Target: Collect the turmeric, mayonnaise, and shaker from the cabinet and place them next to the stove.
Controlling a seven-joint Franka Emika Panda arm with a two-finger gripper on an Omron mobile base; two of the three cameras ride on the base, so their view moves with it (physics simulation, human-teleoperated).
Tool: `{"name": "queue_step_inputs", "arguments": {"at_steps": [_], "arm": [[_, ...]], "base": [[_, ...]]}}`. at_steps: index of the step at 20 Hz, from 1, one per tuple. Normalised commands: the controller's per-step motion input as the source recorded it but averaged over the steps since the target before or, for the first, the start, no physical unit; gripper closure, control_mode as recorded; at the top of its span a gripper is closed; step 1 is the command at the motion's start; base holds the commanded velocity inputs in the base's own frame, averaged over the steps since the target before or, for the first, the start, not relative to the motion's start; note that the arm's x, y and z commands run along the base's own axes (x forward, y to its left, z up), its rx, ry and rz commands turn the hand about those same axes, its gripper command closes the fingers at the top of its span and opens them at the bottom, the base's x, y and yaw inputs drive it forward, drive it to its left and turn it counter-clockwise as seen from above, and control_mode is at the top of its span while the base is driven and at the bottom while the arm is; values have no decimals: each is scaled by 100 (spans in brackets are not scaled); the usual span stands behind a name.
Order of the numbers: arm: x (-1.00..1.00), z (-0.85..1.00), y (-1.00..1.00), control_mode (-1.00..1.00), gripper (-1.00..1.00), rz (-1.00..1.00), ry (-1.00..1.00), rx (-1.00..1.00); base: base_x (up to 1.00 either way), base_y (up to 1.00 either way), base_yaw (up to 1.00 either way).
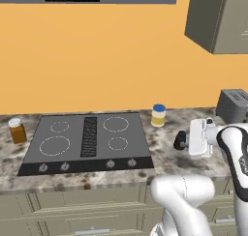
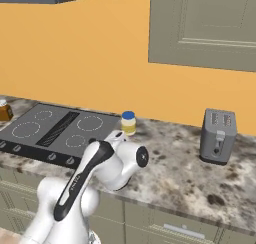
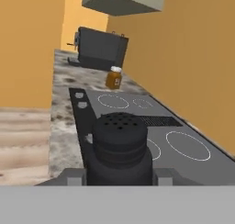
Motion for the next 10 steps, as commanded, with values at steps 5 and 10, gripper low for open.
{"name": "queue_step_inputs", "arguments": {"at_steps": [5,10], "arm": [[57,-43,-10,-100,100,17,-5,1],[57,-41,-14,-100,100,15,-1,0]], "base": [[0,0,0],[0,0,0]]}}
